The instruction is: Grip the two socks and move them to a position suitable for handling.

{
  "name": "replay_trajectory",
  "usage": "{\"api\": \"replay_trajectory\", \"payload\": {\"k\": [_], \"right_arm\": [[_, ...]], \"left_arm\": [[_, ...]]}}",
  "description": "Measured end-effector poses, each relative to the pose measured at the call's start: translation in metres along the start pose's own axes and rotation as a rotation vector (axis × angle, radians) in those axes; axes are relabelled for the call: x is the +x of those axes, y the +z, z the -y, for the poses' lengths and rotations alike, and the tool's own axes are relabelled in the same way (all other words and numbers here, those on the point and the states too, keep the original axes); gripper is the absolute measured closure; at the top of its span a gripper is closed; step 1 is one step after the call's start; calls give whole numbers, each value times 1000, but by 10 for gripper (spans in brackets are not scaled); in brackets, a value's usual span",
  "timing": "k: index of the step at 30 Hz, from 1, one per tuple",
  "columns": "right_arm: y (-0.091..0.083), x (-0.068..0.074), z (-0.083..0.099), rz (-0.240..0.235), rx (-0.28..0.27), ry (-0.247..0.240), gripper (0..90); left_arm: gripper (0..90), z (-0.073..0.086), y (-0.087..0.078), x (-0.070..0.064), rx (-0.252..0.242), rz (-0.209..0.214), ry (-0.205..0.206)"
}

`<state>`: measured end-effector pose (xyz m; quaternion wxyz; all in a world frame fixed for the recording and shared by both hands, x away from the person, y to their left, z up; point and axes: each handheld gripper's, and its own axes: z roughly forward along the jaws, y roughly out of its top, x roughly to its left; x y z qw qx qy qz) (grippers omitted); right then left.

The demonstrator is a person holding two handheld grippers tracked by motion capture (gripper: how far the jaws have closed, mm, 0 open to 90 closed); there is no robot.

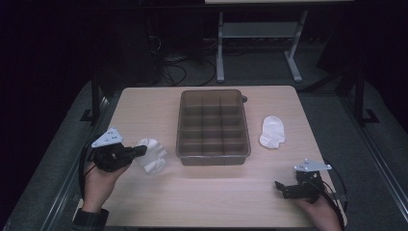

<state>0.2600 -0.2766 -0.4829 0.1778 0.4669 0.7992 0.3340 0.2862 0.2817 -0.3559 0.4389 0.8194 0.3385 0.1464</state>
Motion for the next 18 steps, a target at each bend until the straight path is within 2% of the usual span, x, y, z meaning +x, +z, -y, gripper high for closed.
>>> {"api": "replay_trajectory", "payload": {"k": [11,18], "right_arm": [[0,0,0,0,0,0,16],[0,0,0,0,0,0,15]], "left_arm": [[881,-4,6,-33,-3,99,45],[881,-9,18,-49,-4,173,60]]}}
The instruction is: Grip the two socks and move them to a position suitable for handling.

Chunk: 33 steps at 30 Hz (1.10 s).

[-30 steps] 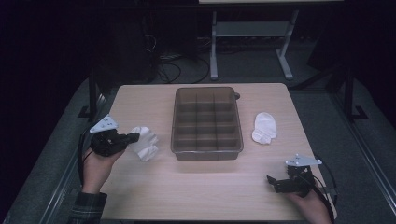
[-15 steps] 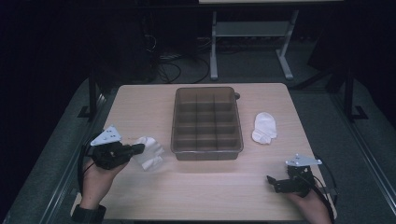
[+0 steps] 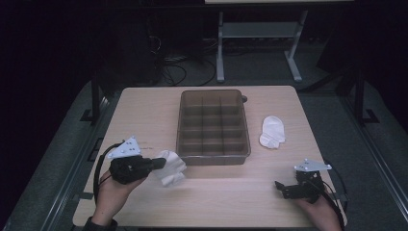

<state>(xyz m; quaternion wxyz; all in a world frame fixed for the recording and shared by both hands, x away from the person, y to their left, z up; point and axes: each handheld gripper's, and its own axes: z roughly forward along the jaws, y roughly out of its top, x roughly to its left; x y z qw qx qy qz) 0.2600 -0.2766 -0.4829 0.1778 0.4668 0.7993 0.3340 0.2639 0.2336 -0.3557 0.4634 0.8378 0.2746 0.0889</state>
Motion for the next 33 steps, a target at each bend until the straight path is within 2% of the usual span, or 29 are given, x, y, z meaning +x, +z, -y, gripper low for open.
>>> {"api": "replay_trajectory", "payload": {"k": [9,15,19,25,33], "right_arm": [[0,0,0,0,0,0,15],[0,0,0,0,0,0,15],[0,0,0,0,0,0,15],[0,0,0,0,0,0,15],[0,0,0,0,0,0,15]], "left_arm": [[881,-4,29,-19,27,111,24],[881,-2,49,-28,47,156,42],[881,5,63,-26,56,160,28],[880,16,76,-18,80,142,8],[879,28,93,-3,125,88,-6]]}}
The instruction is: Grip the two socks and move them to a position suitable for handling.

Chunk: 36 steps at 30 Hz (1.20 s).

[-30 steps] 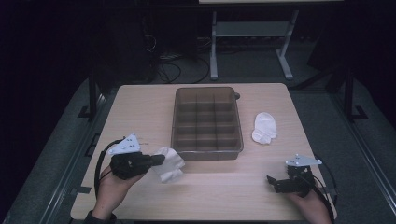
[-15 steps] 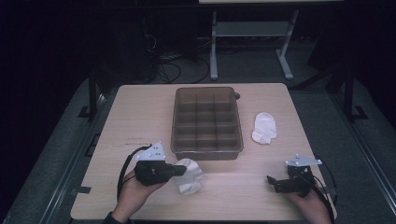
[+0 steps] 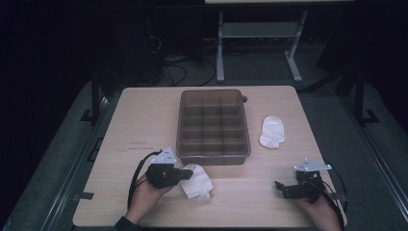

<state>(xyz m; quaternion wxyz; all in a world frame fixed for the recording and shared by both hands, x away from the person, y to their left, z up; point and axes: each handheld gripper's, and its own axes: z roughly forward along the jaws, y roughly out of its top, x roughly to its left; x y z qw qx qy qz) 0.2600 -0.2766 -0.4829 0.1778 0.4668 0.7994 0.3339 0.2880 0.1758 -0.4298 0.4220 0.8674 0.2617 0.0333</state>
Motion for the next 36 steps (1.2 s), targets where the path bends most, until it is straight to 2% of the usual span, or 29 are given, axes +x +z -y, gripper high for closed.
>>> {"api": "replay_trajectory", "payload": {"k": [8,10,13,16,21,23,28,32,36], "right_arm": [[0,0,0,0,0,0,16],[0,0,0,0,0,0,15],[0,0,0,0,0,0,16],[0,0,0,0,0,0,15],[0,0,0,0,0,0,15],[0,0,0,0,0,0,15],[0,0,0,0,0,0,15],[0,0,0,0,0,0,15],[0,0,0,0,0,0,15]], "left_arm": [[862,12,10,9,59,-26,-24],[809,14,12,12,68,-37,-29],[734,14,8,12,61,-42,-25],[733,15,-3,7,45,-48,-4],[896,25,-15,-6,48,-16,26],[898,31,-14,-11,64,-7,35],[899,44,-9,-21,99,27,28],[899,42,-1,-26,123,52,49],[899,41,5,-29,131,68,54]]}}
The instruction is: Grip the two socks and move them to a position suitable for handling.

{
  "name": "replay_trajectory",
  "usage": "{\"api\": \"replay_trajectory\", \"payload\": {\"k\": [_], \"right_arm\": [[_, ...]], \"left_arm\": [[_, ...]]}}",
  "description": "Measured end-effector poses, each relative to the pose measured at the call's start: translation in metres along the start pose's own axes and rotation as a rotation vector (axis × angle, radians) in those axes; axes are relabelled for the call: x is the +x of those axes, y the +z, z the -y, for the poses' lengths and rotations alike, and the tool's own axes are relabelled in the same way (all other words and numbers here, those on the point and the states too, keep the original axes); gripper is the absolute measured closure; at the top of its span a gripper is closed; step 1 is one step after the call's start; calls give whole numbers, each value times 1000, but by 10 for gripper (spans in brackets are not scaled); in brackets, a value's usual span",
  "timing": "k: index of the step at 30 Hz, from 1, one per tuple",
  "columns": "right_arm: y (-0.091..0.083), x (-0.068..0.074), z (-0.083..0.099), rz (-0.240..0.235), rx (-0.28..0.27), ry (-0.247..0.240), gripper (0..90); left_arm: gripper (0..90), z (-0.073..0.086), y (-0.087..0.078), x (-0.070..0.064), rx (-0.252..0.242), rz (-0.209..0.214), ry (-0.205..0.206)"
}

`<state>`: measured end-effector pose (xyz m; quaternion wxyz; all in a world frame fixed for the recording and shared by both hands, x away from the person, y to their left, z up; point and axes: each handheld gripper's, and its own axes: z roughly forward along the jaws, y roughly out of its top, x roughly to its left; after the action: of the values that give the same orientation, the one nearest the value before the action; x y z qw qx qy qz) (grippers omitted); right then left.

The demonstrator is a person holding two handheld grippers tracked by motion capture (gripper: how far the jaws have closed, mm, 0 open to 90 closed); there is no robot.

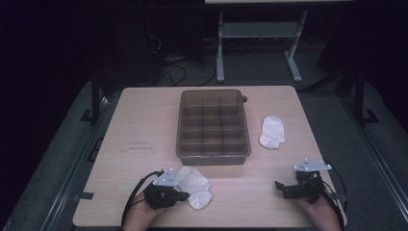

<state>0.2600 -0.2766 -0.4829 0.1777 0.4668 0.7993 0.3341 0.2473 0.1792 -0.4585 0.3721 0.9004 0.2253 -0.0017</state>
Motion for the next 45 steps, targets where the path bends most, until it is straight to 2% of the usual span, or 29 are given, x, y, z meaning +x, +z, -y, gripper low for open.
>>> {"api": "replay_trajectory", "payload": {"k": [7,14,27,29,35,42,45], "right_arm": [[0,0,0,0,0,0,15],[0,0,0,-1,0,-1,15],[0,0,0,-1,-1,-2,15],[0,0,0,-1,-1,-3,15],[0,0,0,-2,-1,-3,15],[0,0,0,-2,-1,-3,15],[0,0,0,-2,-1,-4,15]], "left_arm": [[898,-11,10,-6,-1,22,26],[899,-25,28,-9,14,53,60],[899,-44,46,-15,9,91,81],[899,-45,44,-14,12,91,85],[895,-41,29,-7,-25,79,60],[733,-30,9,4,-59,40,32],[664,-25,2,9,-71,11,22]]}}
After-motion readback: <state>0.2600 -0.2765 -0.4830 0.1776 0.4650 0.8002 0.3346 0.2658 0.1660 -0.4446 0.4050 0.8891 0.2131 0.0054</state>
